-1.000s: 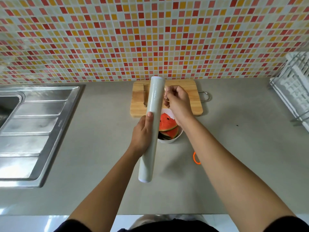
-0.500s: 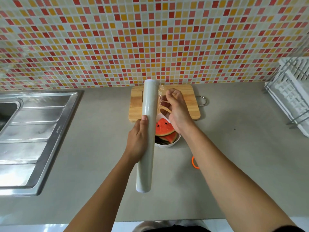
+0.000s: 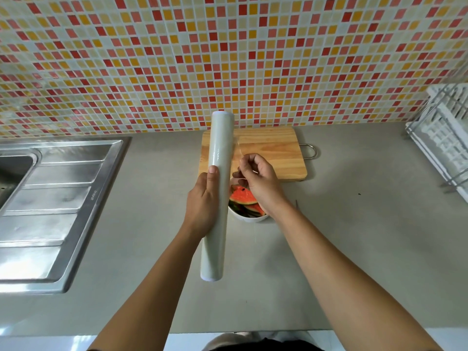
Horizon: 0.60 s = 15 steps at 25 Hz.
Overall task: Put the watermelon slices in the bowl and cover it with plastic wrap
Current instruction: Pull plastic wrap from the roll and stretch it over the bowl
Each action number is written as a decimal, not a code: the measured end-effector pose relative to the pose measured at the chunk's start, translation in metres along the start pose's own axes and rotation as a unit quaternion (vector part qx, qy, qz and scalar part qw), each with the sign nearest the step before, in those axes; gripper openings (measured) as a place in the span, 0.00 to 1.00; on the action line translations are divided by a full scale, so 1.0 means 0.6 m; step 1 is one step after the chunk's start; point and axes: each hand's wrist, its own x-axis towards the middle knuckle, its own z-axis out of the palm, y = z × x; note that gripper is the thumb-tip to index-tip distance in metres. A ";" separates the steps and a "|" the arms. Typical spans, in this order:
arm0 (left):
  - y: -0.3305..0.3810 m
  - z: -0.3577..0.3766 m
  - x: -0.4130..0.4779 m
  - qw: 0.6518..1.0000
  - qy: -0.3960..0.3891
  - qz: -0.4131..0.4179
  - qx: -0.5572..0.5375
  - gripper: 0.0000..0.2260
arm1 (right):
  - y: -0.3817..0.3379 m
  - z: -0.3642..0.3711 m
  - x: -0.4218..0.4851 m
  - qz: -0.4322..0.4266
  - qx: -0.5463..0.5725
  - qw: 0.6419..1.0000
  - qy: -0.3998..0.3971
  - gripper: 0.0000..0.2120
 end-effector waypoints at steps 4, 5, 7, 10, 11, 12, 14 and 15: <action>0.004 -0.006 0.004 1.000 -0.021 -0.016 -0.015 0.22 | 0.016 -0.004 -0.015 0.019 -0.052 0.998 -0.022 0.04; 0.005 -0.008 0.005 0.999 -0.025 -0.015 -0.020 0.22 | 0.022 -0.003 -0.019 0.011 -0.058 0.998 -0.024 0.02; 0.011 -0.010 0.005 0.999 -0.032 -0.013 -0.026 0.21 | 0.027 0.002 -0.026 -0.001 -0.062 0.998 -0.001 0.05; 0.017 -0.008 0.005 0.999 -0.034 -0.014 -0.022 0.21 | 0.026 0.008 -0.029 0.010 -0.046 0.999 0.015 0.06; 0.018 -0.007 0.005 0.999 -0.034 -0.015 -0.020 0.23 | 0.026 0.007 -0.030 0.017 -0.030 0.999 0.010 0.06; 0.018 -0.008 0.005 0.999 -0.038 -0.019 -0.021 0.25 | 0.025 0.006 -0.032 0.024 -0.007 1.000 0.000 0.05; 0.021 -0.009 0.006 0.998 -0.044 -0.032 -0.028 0.30 | 0.024 0.004 -0.038 0.018 0.018 1.000 -0.015 0.05; 0.022 -0.011 0.008 0.998 -0.048 -0.038 -0.032 0.33 | 0.026 0.005 -0.042 0.006 0.009 1.000 -0.017 0.08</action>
